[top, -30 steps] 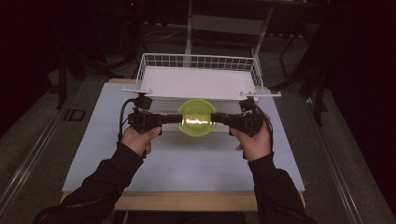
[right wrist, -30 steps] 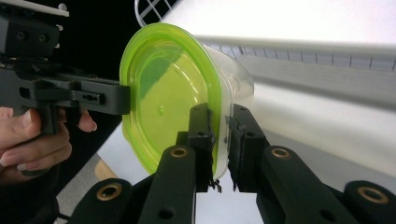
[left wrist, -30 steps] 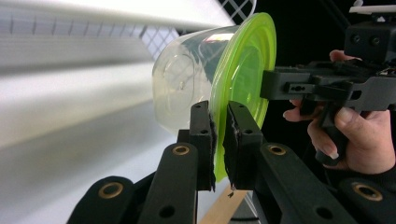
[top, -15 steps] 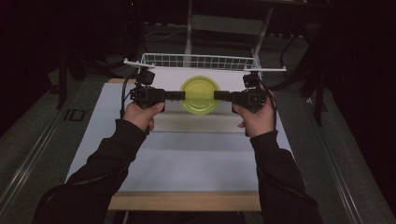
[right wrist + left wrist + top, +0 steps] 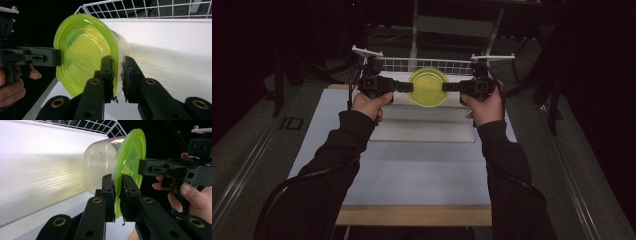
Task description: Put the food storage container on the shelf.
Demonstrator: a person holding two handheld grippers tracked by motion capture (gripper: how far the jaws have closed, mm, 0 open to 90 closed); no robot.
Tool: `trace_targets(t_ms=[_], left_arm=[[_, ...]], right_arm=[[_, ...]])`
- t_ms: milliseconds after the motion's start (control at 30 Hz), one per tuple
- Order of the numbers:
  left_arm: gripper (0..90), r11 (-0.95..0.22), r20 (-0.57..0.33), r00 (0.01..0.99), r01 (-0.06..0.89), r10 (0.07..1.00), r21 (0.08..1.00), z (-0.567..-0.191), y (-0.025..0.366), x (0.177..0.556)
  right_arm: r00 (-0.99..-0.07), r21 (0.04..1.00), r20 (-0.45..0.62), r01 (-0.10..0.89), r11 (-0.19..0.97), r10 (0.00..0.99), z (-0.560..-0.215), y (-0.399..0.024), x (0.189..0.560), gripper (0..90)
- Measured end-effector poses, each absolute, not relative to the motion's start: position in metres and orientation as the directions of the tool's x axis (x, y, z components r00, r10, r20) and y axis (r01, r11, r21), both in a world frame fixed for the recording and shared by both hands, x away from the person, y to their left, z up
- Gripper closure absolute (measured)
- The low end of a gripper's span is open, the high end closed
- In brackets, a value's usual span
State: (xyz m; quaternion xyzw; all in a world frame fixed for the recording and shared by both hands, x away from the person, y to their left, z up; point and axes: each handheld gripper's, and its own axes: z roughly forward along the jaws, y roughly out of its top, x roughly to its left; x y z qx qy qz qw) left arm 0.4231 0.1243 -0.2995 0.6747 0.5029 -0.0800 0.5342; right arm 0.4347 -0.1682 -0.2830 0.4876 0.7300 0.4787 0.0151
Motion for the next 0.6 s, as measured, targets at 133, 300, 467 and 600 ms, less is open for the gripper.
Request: trace_targets(t_ms=[133,300,467,600], left_arm=[[82.8,0.087,-0.664,0.464,0.779,0.587,0.621,-0.306,0.126,0.432],[82.7,0.089,-0.680,0.442,0.798,0.585,0.596,-0.313,0.125,0.440],[82.5,0.090,-0.697,0.418,0.819,0.583,0.566,-0.321,0.124,0.446],[82.2,0.115,-0.701,0.407,0.814,0.586,0.569,-0.323,0.126,0.448]], right_arm=[[-0.511,0.698,0.443,0.712,0.074,0.736,-0.284,-0.166,0.444,79.7],[-0.493,0.685,0.443,0.725,0.073,0.749,-0.289,-0.164,0.452,79.7],[-0.478,0.659,0.445,0.747,0.084,0.757,-0.293,-0.164,0.457,79.7],[-0.471,0.651,0.453,0.755,0.080,0.757,-0.293,-0.163,0.460,79.8]])
